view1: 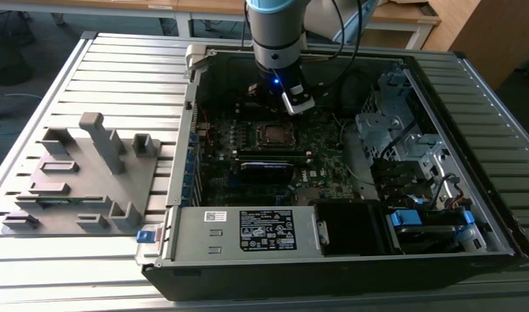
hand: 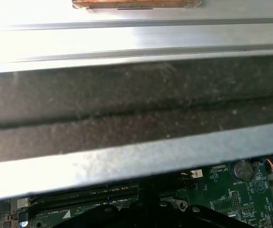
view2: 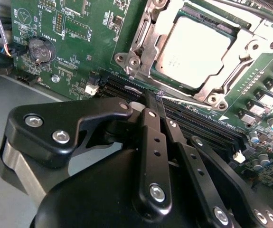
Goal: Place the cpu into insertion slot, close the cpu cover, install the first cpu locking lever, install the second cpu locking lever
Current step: 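Install the first cpu locking lever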
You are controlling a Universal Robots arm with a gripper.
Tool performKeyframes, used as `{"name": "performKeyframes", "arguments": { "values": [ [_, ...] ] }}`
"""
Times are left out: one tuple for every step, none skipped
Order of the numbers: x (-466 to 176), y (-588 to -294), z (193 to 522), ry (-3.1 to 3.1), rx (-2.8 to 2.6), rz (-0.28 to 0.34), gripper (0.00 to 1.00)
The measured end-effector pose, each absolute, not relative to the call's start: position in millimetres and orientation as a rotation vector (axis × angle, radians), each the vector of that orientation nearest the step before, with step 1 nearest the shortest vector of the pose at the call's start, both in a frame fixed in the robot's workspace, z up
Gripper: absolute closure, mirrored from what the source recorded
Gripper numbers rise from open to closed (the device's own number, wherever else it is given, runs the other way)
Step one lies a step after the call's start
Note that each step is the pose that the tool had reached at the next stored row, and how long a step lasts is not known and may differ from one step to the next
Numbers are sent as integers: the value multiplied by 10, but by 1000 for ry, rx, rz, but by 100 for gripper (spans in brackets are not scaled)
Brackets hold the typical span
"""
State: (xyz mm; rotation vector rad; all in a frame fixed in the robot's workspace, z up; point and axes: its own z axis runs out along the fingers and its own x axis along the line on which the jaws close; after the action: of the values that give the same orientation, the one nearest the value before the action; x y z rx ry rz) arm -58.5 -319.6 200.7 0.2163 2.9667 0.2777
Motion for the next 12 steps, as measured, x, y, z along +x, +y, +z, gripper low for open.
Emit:
{"name": "performKeyframes", "arguments": {
  "values": [
    [-588,-3196,2007,2965,217,278,90],
    [-589,-3196,2006,2964,219,278,90],
    [-591,-3196,2005,2962,221,278,90],
    [-593,-3196,2003,2961,223,278,90],
    [-594,-3196,2001,2960,227,277,90],
    [-595,-3196,1998,2959,233,277,90],
    [-596,-3195,1996,2957,242,276,90],
    [-596,-3194,1994,2956,251,275,90],
    [-598,-3191,1994,2955,258,275,90],
    [-599,-3188,1993,2954,265,274,90],
    [-601,-3184,1993,2953,270,274,90],
    [-602,-3181,1993,2952,275,273,90]
  ]
}}
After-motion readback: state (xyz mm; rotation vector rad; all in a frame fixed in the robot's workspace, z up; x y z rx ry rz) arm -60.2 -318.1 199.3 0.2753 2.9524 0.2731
